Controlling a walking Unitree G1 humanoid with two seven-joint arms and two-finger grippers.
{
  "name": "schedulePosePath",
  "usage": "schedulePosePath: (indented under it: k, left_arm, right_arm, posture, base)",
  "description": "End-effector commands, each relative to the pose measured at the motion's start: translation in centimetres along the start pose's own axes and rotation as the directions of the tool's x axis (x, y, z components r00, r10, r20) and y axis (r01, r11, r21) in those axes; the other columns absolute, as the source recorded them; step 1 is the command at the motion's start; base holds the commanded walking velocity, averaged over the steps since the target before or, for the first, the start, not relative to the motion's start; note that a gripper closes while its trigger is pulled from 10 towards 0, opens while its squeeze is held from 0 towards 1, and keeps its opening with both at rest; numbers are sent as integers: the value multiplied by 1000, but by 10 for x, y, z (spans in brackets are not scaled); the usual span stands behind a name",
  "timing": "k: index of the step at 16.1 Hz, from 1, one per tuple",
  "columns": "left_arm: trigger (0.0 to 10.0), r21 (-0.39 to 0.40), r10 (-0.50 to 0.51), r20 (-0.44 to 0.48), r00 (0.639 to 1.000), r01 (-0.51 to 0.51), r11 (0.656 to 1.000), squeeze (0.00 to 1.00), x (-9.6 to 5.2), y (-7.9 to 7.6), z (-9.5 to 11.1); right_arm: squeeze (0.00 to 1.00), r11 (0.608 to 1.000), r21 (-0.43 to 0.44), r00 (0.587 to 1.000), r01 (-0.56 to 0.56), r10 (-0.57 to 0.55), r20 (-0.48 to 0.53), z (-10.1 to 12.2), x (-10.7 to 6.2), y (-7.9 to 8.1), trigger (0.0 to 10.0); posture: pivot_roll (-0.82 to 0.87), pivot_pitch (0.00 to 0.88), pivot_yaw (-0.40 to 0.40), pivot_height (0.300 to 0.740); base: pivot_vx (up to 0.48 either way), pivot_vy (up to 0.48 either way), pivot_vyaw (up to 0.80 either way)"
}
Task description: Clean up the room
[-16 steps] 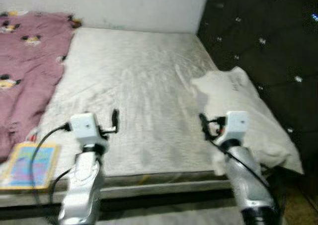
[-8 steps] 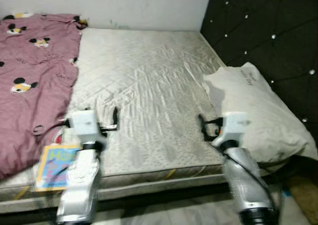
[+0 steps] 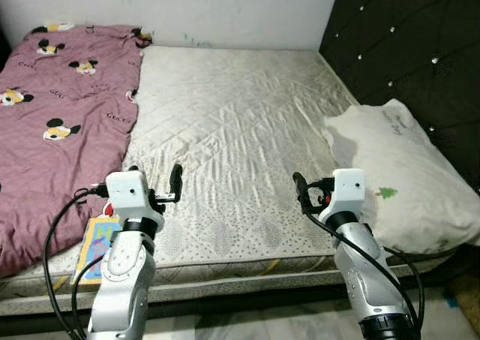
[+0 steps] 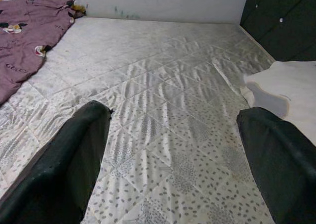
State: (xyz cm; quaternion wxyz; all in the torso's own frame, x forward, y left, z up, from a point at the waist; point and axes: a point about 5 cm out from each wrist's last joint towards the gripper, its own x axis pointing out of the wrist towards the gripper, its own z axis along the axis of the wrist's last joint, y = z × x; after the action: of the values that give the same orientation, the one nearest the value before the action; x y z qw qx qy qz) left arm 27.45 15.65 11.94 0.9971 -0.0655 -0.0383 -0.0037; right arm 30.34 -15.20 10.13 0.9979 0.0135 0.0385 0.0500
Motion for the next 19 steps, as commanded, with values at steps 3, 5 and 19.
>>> schedulePosePath:
  k: [3, 5, 19]
  left_arm:
    - [10000, -3, -9, 2, 1000, 9, 1000, 0, 1, -4, 2]
    - [10000, -4, -5, 1, 1000, 5, 1000, 0, 1, -3, 1]
    - [10000, -20, 36, -19, 999, -36, 999, 0, 3, -2, -2]
  right_arm:
    - [0, 1000, -14, 1000, 8, -8, 2, 1, 1, -4, 10000]
    - [0, 1000, -16, 1000, 5, -5, 3, 1, 2, -3, 10000]
    - [0, 999, -38, 1000, 4, -4, 10, 2, 6, -5, 10000]
  posture:
    - [-59, 64, -60, 740]
    - [-56, 59, -59, 740]
    - [-52, 52, -59, 740]
  base:
    - [419, 0, 0]
    - [379, 0, 0]
    - [0, 226, 0]
